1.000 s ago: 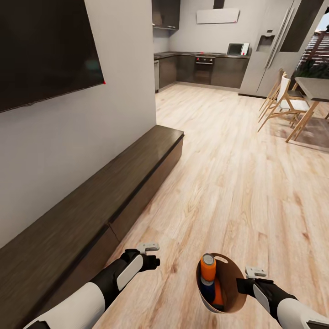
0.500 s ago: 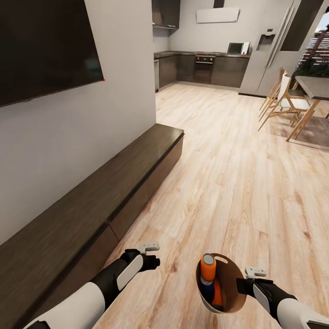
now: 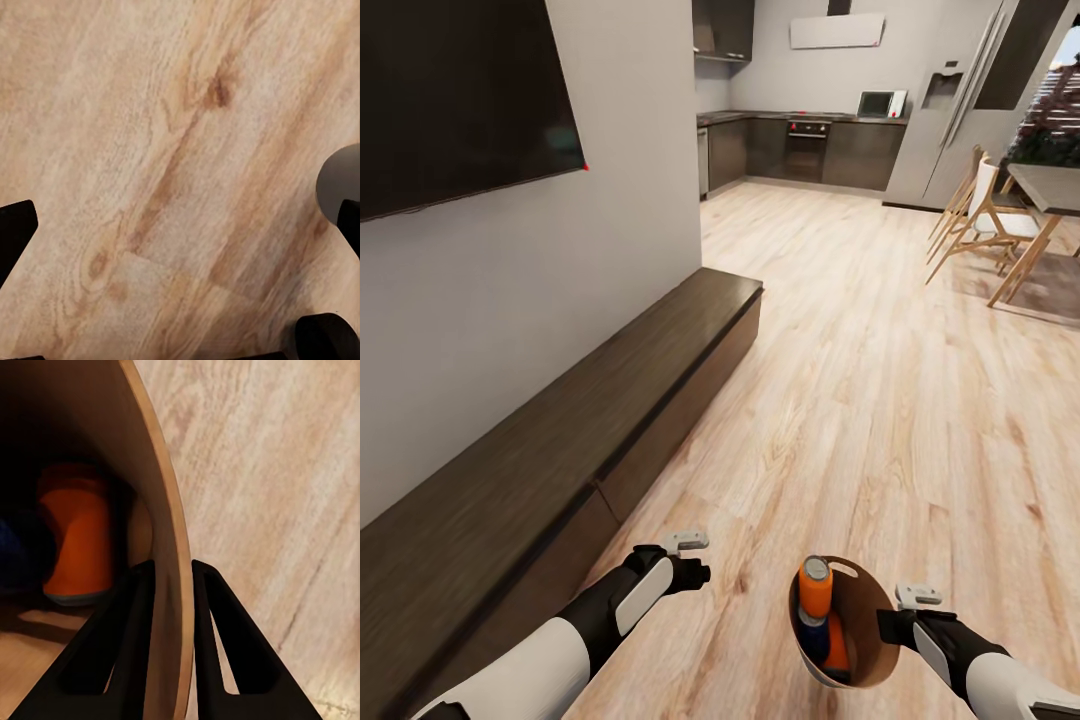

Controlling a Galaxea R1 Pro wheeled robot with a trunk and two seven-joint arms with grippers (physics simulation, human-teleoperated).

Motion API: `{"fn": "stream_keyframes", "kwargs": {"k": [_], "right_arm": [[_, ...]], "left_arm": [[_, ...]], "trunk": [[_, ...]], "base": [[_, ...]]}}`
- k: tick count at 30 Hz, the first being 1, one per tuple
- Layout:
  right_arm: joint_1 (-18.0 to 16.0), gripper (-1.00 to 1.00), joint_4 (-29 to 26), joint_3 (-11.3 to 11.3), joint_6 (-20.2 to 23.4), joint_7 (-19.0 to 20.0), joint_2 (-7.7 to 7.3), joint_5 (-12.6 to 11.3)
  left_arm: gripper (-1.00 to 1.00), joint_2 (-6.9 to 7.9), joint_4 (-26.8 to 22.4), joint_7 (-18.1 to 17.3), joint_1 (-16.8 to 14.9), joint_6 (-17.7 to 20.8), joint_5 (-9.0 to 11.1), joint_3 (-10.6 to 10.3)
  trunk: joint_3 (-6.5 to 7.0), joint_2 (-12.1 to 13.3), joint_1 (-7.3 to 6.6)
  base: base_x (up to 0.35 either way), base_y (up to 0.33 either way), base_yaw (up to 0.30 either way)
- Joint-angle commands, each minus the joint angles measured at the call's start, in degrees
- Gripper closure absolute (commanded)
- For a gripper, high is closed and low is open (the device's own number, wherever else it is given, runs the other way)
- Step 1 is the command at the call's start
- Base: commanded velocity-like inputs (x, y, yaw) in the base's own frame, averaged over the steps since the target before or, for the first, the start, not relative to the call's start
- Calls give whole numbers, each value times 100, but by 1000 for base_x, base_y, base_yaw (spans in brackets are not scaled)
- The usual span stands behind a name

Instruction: Put the three can of soda from the living room inside the tash can in the kitchen.

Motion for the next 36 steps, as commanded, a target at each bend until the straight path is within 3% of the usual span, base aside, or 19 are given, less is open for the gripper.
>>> {"fn": "stream_keyframes", "kwargs": {"k": [1, 10, 22, 36], "right_arm": [[-2, 100, -2, -15, 0, 40, 0, -37], [-2, 100, -2, -14, -2, 40, 0, -37], [-2, 100, -2, -11, -3, 40, 0, -37], [-2, 100, -2, -7, -3, 40, 0, -37]], "left_arm": [[-100, 0, 0, 0, 0, 0, 0, 0], [-100, 0, 0, 0, 0, 0, 0, 0], [-100, 0, 0, 0, 0, 0, 0, 0], [-100, 0, 0, 0, 0, 0, 0, 0]], "trunk": [[-18, -42, 22], [-108, -242, 132], [-126, -282, 154], [-305, -684, 374]], "base": [[0, 0, 0], [0, 0, 0], [0, 0, 0], [0, 0, 0]]}}
